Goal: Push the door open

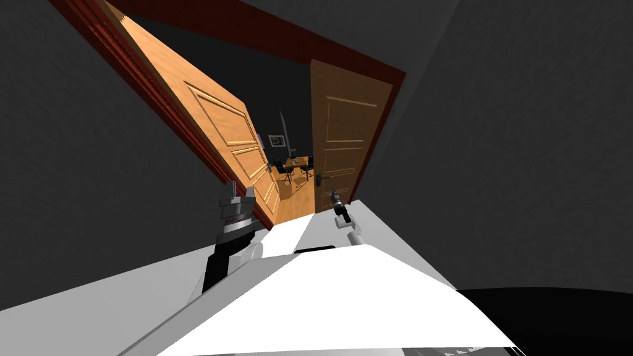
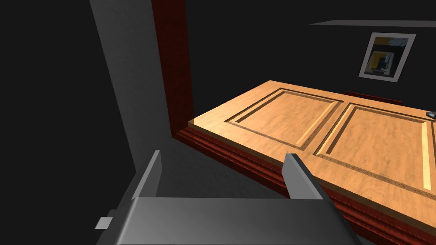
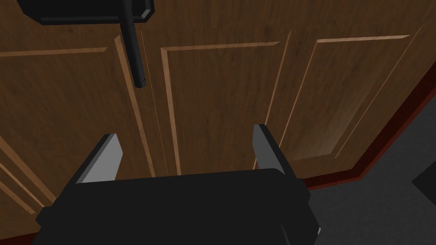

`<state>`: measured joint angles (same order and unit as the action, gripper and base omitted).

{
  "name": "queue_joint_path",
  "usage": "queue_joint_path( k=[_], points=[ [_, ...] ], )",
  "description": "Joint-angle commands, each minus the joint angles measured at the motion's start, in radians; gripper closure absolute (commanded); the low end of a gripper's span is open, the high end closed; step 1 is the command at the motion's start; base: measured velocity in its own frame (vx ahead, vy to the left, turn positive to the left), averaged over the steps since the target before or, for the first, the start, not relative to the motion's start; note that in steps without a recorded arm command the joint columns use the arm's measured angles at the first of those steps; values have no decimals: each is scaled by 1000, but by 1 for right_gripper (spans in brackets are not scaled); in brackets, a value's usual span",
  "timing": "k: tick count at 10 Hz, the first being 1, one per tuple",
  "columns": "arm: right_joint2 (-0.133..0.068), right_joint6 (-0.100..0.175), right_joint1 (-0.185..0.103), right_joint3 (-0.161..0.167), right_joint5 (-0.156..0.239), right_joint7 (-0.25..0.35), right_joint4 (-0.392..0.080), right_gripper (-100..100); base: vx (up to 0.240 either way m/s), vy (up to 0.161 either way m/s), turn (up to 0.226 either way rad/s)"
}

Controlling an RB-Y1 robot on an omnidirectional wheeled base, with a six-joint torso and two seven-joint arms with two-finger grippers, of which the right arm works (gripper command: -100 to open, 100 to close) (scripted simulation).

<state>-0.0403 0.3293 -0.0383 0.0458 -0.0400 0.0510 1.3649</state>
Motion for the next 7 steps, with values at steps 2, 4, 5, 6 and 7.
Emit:
queue_joint_path(
  k=[2, 4, 5, 6, 7],
  points=[
    [8, -1, -36, 7, 6, -8, -61, -100, 81, -69, 37],
    [18, -4, -74, 15, 12, -16, -127, -100, 115, -103, 41],
    [25, -5, -96, 19, 16, -20, -165, -100, 156, -97, 55],
    [25, -5, -96, 19, 16, -20, -165, -100, 118, -65, 19],
    [29, -6, -107, 22, 17, -23, -184, -100, 84, -59, 11]
  ],
)
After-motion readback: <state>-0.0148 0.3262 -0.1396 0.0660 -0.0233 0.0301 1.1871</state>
